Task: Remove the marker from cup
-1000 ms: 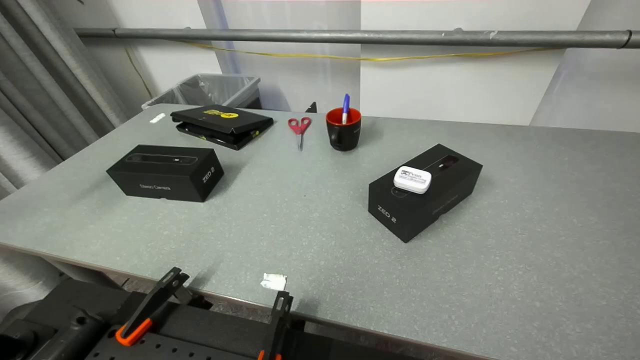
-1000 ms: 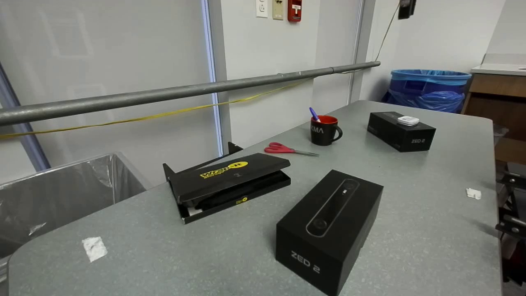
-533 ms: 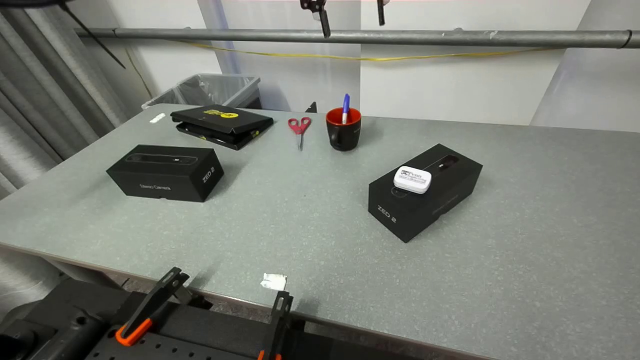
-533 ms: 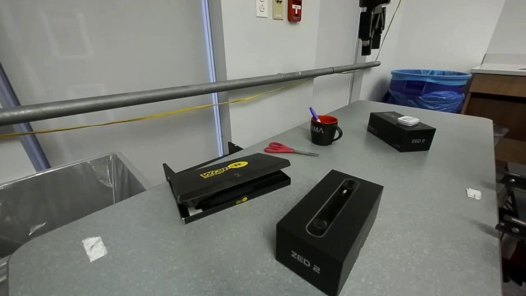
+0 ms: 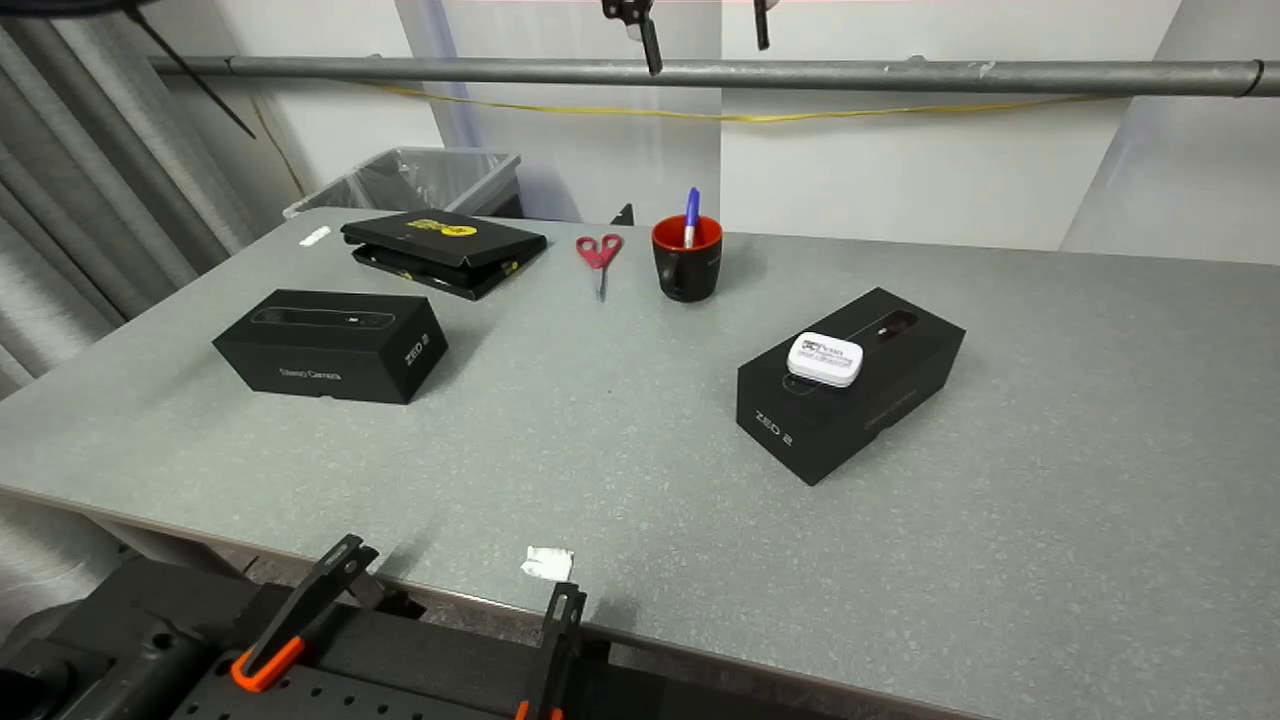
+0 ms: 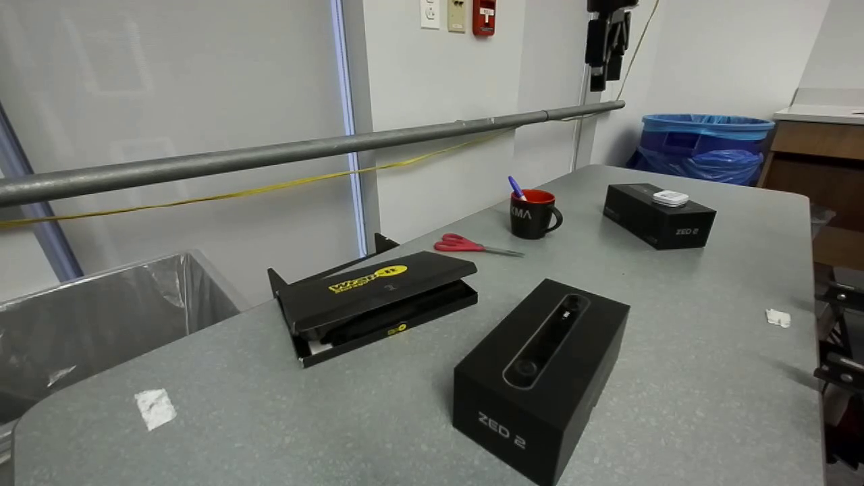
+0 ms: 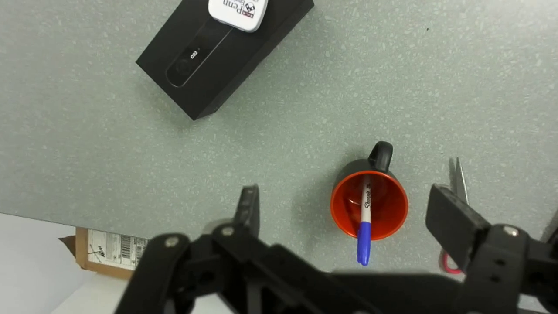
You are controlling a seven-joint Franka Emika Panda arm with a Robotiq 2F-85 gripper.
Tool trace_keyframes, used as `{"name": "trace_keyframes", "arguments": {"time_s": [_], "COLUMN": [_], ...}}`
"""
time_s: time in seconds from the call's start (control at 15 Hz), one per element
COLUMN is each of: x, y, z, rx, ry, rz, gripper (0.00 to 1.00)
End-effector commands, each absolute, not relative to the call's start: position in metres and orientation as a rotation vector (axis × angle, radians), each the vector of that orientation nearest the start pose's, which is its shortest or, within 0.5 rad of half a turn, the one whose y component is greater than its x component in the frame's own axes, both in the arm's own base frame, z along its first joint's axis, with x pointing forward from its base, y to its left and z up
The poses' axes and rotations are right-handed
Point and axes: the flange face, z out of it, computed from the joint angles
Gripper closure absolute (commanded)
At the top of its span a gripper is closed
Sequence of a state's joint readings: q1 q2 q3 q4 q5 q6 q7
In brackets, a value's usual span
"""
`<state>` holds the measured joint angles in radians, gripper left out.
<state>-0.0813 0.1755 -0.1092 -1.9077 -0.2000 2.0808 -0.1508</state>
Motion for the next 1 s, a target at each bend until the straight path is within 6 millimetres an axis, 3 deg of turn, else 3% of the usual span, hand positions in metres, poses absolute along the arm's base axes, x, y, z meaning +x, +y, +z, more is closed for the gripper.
{"name": "trace_keyframes", "arguments": {"time_s": [0.0, 0.27, 0.47, 0.53, 0.6, 0.93], "x": [0.617, 0.643, 0.660, 0.663, 0.646, 0.647], "y": [-0.112, -0.102, -0.094, -0.092, -0.096, -0.096], "z": [0.366, 0.314, 0.289, 0.284, 0.289, 0.283], "rx": [-3.334, -3.328, -3.322, -3.326, -3.325, -3.325], "ry": [-0.076, -0.088, -0.092, -0.087, -0.121, -0.122], "rz": [0.005, -0.064, -0.135, -0.135, -0.085, -0.077], "gripper": [0.00, 0.00, 0.00, 0.00, 0.00, 0.00]}}
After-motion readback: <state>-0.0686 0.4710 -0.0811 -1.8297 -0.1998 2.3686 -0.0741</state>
